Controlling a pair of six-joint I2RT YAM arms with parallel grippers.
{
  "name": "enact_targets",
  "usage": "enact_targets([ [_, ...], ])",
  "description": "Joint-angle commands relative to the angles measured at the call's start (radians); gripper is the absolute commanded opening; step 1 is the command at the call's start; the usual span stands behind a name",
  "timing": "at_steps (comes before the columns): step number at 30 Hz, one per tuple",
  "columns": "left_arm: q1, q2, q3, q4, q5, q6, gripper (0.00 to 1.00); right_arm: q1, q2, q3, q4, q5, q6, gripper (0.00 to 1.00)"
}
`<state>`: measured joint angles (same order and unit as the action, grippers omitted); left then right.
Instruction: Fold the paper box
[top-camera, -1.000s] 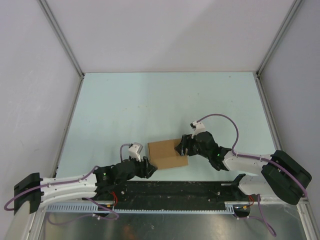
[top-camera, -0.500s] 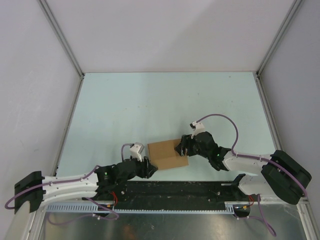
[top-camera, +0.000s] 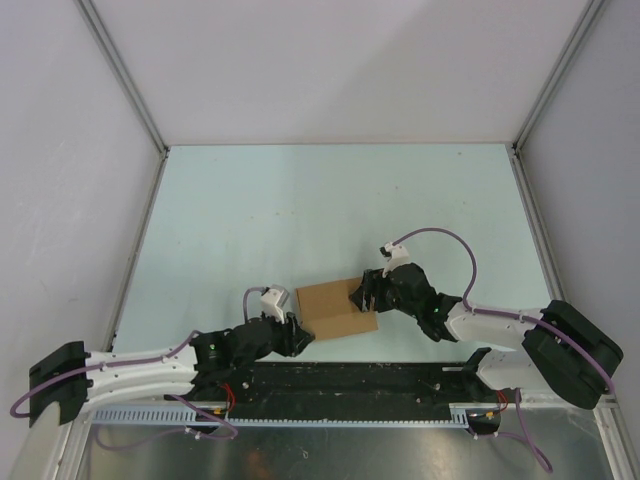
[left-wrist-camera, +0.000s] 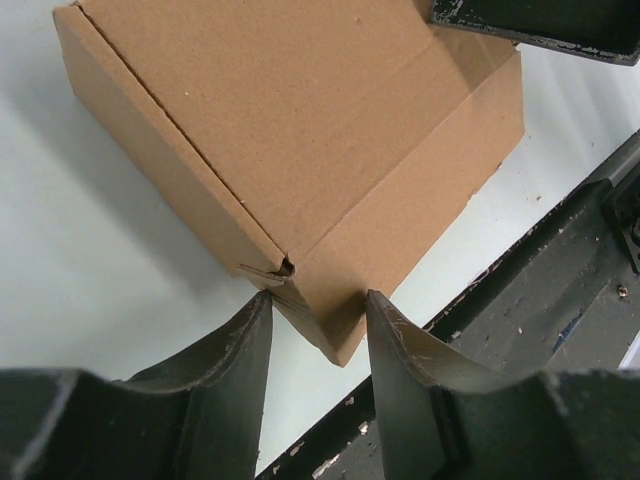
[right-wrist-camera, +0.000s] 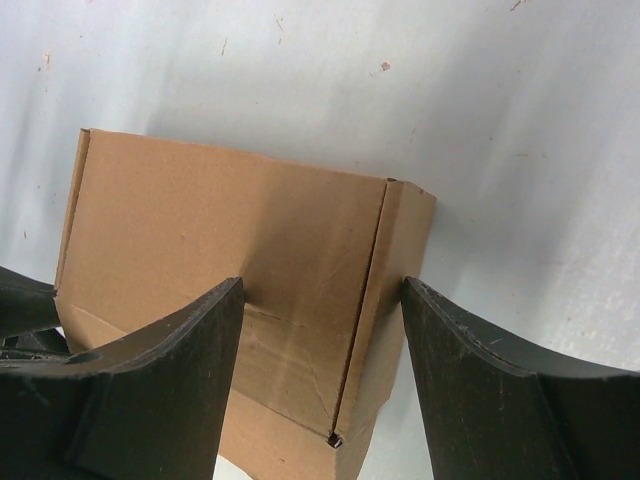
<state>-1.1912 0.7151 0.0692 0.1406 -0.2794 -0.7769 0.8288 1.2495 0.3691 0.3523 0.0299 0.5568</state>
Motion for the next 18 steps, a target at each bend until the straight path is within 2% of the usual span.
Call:
enact_targets([
  [1, -0.005, 0.006, 0.044, 0.082, 0.019, 0.007, 0.44, 0.018, 0.005, 0.027, 0.03, -0.016, 0.002, 0.69],
  [14, -0.007, 0.041, 0.053, 0.117, 0.016, 0.011, 0.45, 0.021, 0.008, 0.027, 0.033, -0.021, 0.003, 0.69],
  [18, -0.007, 0.043, 0.05, 0.123, 0.017, 0.011, 0.42, 0.021, 0.01, 0.027, 0.03, -0.021, 0.003, 0.69],
])
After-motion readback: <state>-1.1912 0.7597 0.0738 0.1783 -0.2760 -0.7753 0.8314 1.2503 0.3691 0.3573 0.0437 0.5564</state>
